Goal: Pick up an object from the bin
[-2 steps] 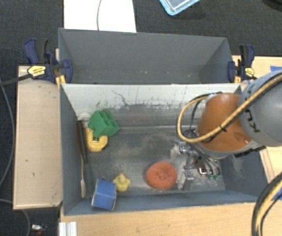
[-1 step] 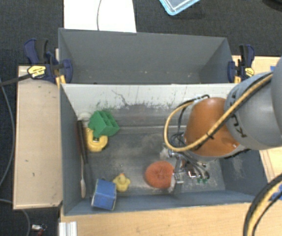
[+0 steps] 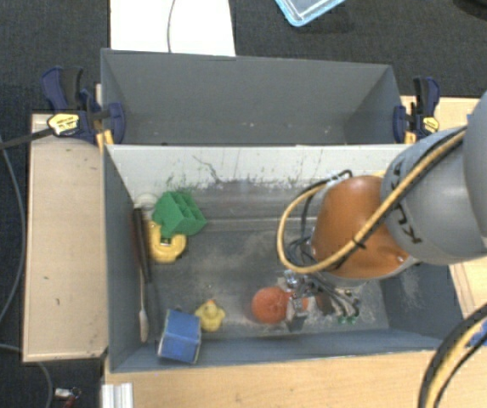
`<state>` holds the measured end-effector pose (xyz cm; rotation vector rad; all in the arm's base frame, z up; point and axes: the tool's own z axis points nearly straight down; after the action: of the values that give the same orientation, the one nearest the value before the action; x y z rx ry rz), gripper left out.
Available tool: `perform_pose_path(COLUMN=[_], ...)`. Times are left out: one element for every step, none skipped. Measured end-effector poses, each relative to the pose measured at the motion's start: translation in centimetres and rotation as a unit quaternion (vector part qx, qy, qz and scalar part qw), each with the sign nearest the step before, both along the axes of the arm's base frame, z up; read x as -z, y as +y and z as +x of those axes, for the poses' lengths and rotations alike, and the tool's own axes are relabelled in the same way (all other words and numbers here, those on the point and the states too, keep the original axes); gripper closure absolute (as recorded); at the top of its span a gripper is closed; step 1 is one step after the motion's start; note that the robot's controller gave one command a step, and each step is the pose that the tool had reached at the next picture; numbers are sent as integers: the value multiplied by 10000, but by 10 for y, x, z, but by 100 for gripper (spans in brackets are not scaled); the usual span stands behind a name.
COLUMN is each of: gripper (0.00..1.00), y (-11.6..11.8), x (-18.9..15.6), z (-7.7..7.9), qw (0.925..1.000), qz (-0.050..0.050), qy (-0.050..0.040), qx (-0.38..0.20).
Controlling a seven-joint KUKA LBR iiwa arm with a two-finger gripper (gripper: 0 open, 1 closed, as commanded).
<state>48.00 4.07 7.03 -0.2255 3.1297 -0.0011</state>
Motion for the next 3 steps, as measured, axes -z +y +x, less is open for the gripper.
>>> perform_pose_path(gripper=[100, 100, 100], y=[0, -5, -12], x=[0, -23, -48], z=[0, 0, 6], qw=[10000, 10000, 9998], qz=[0, -4, 0], qy=[0, 62, -7], qx=[-3, 18, -205])
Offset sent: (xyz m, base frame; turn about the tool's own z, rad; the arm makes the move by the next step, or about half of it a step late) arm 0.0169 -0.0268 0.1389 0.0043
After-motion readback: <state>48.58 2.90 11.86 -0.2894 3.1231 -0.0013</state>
